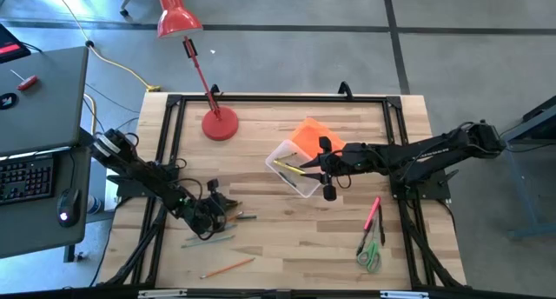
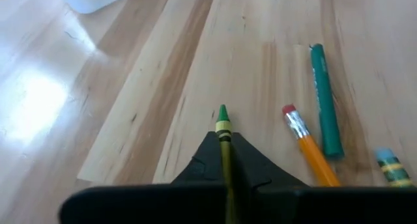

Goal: Pick & place school supplies into a supply box
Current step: Put the green crayon into the supply box

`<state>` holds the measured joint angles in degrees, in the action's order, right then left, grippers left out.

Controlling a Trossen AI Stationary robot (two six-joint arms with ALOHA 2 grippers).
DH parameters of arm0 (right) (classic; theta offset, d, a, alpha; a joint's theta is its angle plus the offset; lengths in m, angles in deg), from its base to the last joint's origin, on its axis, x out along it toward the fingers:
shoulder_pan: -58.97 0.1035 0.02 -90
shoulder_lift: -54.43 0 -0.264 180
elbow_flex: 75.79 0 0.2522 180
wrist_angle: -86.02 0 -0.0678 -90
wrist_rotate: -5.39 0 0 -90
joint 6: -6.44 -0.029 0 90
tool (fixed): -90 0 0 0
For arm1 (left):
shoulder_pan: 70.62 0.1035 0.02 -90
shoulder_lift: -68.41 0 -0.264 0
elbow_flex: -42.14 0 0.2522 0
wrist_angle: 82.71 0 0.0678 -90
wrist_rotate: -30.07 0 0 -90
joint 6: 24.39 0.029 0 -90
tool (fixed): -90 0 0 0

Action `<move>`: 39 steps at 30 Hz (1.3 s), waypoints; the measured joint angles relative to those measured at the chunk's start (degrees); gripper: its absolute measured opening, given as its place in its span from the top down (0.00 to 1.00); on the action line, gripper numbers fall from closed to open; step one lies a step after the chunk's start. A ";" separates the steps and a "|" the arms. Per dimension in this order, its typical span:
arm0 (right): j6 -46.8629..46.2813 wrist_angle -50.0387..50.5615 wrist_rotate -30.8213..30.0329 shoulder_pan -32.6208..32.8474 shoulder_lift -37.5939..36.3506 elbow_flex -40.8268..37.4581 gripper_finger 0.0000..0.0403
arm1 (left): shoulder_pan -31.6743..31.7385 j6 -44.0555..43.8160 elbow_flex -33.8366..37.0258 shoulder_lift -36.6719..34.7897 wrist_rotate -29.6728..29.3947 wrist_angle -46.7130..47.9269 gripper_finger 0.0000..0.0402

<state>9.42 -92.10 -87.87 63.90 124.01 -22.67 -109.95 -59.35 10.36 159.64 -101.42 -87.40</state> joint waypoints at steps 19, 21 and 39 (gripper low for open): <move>0.00 0.00 0.01 0.00 0.00 0.00 0.77 | 26.53 40.27 -15.78 0.17 15.66 -11.21 0.89; 0.00 0.00 0.00 0.00 0.00 0.00 0.77 | 31.02 43.48 -18.57 0.15 20.47 -10.27 0.89; 0.00 0.43 -7.31 -0.01 0.00 0.02 0.77 | 47.23 48.16 -35.05 15.80 40.93 -3.76 0.88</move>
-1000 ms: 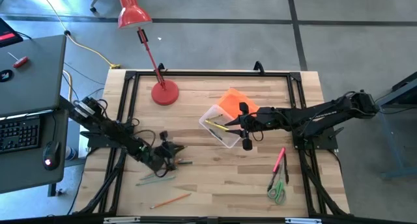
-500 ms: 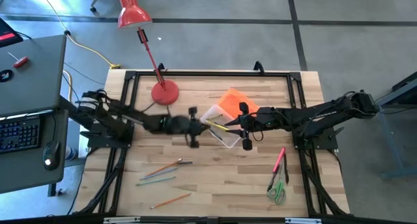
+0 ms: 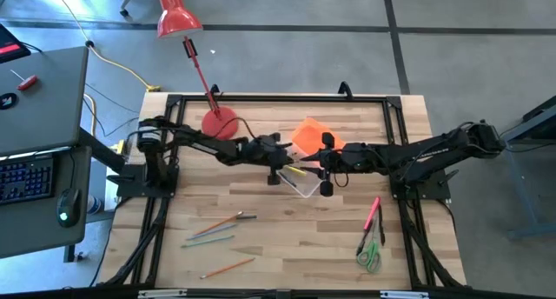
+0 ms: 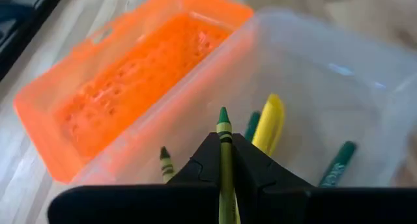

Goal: Pick & place school supplies into a supply box
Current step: Put the green crayon into the supply box, then put the pink pen into the supply box

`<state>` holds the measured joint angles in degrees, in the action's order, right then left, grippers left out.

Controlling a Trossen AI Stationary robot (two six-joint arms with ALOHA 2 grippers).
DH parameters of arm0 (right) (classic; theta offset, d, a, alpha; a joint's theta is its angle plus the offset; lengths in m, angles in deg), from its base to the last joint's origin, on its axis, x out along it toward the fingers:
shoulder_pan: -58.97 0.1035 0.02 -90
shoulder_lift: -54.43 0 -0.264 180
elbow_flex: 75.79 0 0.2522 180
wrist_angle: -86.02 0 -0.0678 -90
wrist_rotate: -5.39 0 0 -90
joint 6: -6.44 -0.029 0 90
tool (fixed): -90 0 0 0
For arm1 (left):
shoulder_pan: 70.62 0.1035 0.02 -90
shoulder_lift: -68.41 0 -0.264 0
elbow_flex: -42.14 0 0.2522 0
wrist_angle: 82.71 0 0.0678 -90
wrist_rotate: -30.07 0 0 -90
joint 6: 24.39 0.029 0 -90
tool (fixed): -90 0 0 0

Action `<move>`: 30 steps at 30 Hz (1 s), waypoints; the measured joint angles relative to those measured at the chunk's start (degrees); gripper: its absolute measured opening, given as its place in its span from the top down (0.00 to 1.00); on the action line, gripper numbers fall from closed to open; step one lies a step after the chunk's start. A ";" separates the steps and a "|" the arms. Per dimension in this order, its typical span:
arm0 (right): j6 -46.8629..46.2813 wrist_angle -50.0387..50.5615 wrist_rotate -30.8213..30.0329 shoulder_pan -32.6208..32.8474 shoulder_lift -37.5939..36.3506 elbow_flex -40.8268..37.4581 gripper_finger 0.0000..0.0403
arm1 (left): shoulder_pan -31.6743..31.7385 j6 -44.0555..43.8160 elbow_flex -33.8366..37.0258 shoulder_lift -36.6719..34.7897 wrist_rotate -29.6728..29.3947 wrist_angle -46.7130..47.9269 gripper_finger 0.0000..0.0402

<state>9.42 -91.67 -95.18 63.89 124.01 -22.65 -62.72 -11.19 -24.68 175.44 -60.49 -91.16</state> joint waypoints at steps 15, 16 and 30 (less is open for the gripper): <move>-0.15 1.36 0.00 -0.01 0.00 0.00 0.77 | -0.02 -1.08 -8.95 4.26 -0.13 5.84 0.86; -0.17 1.38 0.00 0.00 0.00 0.00 0.77 | 0.00 -1.16 -9.25 4.26 -0.26 6.53 0.85; 7.20 8.14 6.70 2.16 -0.72 0.00 0.77 | -0.02 -1.17 -9.19 4.58 -4.94 7.39 0.56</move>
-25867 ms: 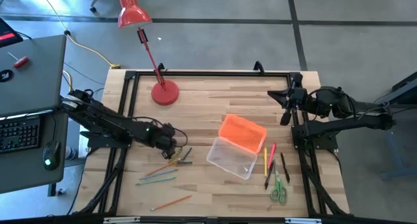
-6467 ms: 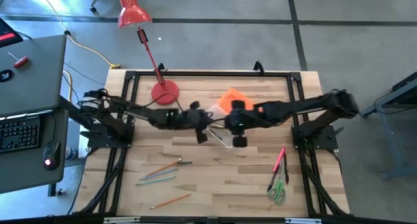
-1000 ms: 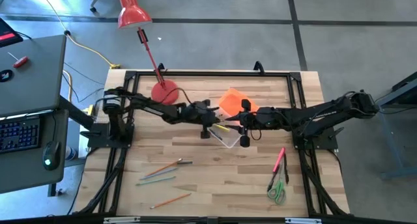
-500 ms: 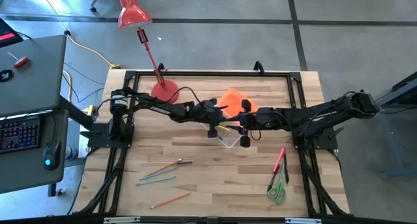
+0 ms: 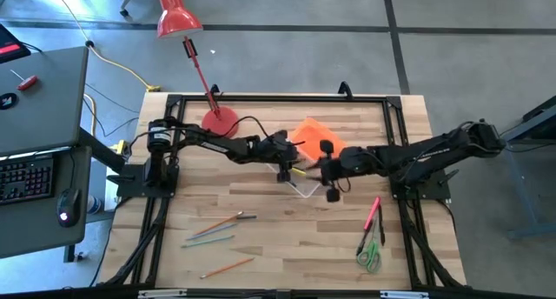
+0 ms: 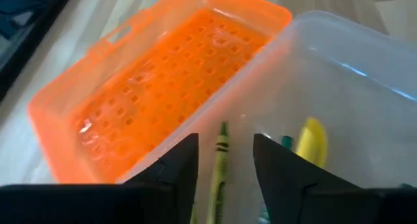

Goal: Pick & place school supplies into a supply box
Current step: Put the pink pen into the supply box

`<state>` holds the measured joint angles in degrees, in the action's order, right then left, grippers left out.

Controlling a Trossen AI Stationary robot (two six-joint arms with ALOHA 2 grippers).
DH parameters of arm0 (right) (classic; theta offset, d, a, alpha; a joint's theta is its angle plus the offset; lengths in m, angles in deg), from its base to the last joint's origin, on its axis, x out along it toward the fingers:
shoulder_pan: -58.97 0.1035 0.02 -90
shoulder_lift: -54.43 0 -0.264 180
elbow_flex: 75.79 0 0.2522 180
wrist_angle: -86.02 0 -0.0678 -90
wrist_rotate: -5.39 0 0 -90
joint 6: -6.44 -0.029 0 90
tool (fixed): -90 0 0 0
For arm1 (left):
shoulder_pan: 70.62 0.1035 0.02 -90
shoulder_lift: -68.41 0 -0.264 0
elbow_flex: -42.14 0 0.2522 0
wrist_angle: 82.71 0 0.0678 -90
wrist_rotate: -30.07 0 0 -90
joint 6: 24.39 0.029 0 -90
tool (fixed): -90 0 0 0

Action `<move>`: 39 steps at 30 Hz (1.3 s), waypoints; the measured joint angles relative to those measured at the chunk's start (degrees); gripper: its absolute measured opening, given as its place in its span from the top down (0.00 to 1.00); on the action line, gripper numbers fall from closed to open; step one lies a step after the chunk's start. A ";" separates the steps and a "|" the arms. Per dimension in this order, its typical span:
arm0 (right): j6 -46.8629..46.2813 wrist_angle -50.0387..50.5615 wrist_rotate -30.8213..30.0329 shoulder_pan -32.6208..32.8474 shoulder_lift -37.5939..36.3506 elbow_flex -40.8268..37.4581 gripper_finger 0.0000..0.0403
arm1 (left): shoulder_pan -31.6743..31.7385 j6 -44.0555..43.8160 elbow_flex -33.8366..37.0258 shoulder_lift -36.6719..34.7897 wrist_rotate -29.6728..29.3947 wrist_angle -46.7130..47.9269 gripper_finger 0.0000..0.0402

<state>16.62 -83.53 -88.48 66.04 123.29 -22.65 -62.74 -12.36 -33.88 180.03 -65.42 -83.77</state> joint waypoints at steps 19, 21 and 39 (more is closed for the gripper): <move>-34.00 47.76 20.23 17.88 -1.37 0.00 0.77 | 0.00 -5.01 0.02 0.00 0.71 -0.01 0.59; -35.06 49.29 20.06 19.17 1.19 0.00 0.77 | 0.00 -5.33 0.02 0.00 0.20 0.00 0.59; -32.38 54.77 14.54 21.60 12.48 0.00 0.77 | -0.02 -3.28 0.02 0.00 -0.20 -4.21 0.59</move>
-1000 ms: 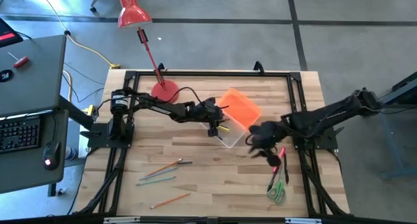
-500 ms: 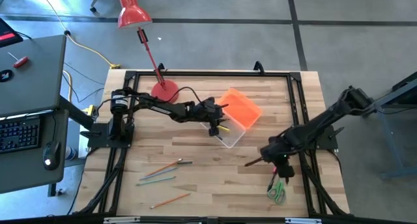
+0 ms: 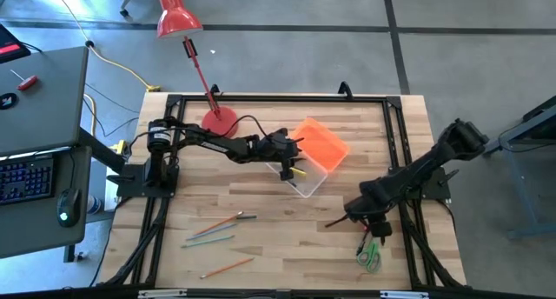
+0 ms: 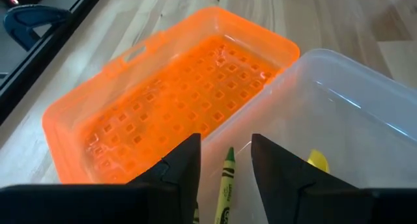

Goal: Pick & place school supplies into a supply box
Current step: Put the pink pen into the supply box

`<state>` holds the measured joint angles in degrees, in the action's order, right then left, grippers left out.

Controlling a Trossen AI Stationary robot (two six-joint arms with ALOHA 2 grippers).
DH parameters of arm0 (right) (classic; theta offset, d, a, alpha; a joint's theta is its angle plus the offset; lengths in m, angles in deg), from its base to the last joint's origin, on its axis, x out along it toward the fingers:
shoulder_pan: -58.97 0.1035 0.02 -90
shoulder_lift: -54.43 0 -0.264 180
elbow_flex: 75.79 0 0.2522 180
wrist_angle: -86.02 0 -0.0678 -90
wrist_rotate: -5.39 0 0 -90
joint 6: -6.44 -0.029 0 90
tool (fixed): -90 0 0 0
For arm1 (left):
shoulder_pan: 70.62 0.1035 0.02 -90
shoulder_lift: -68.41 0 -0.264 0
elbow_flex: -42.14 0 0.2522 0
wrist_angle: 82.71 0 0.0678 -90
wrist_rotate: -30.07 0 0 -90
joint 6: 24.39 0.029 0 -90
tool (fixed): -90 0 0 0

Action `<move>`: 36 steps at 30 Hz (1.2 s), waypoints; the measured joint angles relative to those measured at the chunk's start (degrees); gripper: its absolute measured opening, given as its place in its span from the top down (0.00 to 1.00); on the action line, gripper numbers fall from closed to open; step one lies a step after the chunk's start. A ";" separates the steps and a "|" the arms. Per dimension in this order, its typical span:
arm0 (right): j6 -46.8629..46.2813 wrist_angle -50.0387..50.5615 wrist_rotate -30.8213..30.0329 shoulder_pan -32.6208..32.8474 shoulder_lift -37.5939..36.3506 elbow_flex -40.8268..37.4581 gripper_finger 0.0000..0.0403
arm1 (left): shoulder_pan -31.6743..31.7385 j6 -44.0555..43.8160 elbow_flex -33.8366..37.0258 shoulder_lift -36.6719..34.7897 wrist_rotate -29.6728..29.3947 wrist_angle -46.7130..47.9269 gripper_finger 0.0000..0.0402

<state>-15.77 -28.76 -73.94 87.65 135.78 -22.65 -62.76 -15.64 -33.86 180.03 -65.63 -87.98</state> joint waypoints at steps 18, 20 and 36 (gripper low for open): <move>6.07 5.12 -4.09 -0.01 0.04 0.52 0.67 | 0.02 -0.02 0.02 0.00 0.02 -0.54 0.59; 5.33 4.84 -4.17 0.09 0.04 0.11 0.66 | 0.02 -0.02 0.02 0.00 0.02 -0.54 0.59; -5.41 -8.99 -8.81 1.78 -0.35 -7.34 0.72 | 0.00 -0.04 0.02 0.00 0.04 -0.56 0.59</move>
<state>-21.17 -37.75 -82.75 89.43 135.42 -29.99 -62.76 -15.68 -33.84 180.03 -65.58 -88.54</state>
